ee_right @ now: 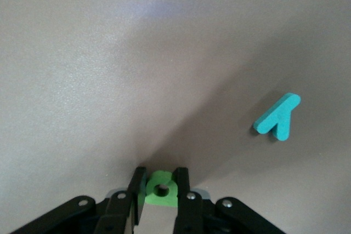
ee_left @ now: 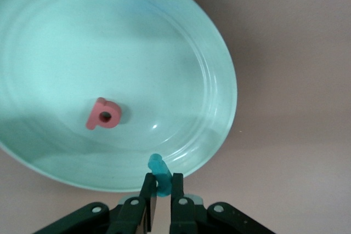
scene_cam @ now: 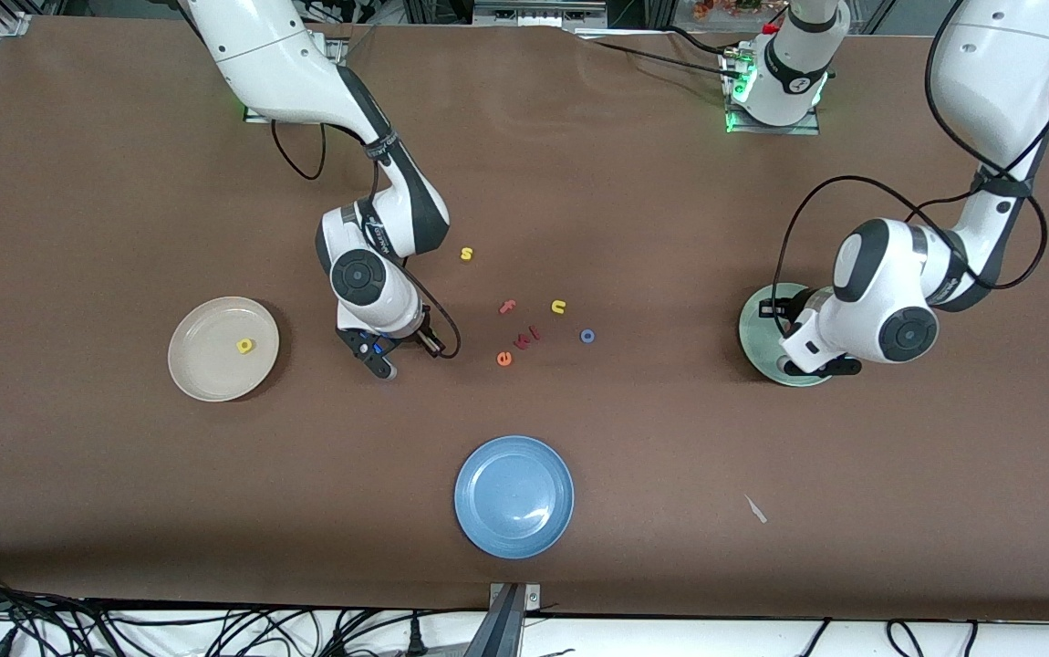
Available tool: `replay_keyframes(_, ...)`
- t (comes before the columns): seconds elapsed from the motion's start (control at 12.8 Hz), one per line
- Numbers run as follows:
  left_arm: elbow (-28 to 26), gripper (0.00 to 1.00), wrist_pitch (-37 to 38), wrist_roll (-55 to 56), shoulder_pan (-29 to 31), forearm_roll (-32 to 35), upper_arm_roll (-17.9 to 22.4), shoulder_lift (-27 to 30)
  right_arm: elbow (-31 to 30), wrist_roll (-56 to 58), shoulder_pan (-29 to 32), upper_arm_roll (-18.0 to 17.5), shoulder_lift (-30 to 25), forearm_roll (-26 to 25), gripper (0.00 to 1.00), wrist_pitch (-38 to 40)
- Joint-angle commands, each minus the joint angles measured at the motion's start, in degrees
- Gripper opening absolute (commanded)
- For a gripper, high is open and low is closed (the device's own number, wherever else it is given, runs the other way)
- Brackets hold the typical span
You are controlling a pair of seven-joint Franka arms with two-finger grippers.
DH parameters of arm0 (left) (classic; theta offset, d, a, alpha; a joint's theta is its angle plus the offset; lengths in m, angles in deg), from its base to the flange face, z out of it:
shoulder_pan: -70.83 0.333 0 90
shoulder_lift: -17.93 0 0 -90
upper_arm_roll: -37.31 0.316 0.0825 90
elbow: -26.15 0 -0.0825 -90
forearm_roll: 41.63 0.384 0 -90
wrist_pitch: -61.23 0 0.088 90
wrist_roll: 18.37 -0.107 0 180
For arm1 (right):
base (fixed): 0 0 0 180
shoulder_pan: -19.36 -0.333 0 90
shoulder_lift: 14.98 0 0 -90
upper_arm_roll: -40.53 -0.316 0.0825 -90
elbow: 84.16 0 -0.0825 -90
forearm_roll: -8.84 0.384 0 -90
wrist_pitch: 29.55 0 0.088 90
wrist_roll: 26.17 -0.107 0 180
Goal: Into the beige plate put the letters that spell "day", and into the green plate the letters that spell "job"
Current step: 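Place the cyan j on the green plate while the right gripper places green p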
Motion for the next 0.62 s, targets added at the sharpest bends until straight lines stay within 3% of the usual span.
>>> replay_keyframes(0.0, 0.78, 0.00, -2.02, -1.05, 0.61, 4.59, -0.66, -2.20, 1.50, 0.87, -0.07, 0.25, 1.03, 0.25, 0.24, 0.92)
replay_keyframes(0.31, 0.78, 0.00, -3.44, -1.14, 1.14, 4.78, -0.67, -3.87, 2.20, 0.78, -0.07, 0.25, 1.20, 0.33, 0.15, 1.27)
replay_keyframes(0.39, 0.78, 0.20, -3.44, -1.05, 1.14, 4.69, -0.67, -3.88, 2.20, 0.78, -0.07, 0.25, 1.20, 0.25, 0.12, 1.36)
replay_keyframes(0.47, 0.78, 0.99, -3.36, -1.14, 1.14, 4.69, -0.67, -3.88, 2.29, 0.87, 0.02, 0.25, 1.20, 0.25, 0.10, 1.44)
replay_keyframes(0.55, 0.78, 1.00, -3.18, -1.14, 1.14, 4.69, -0.75, -3.70, 3.59, 0.87, 0.19, 0.34, 1.20, 0.07, 0.09, 3.62)
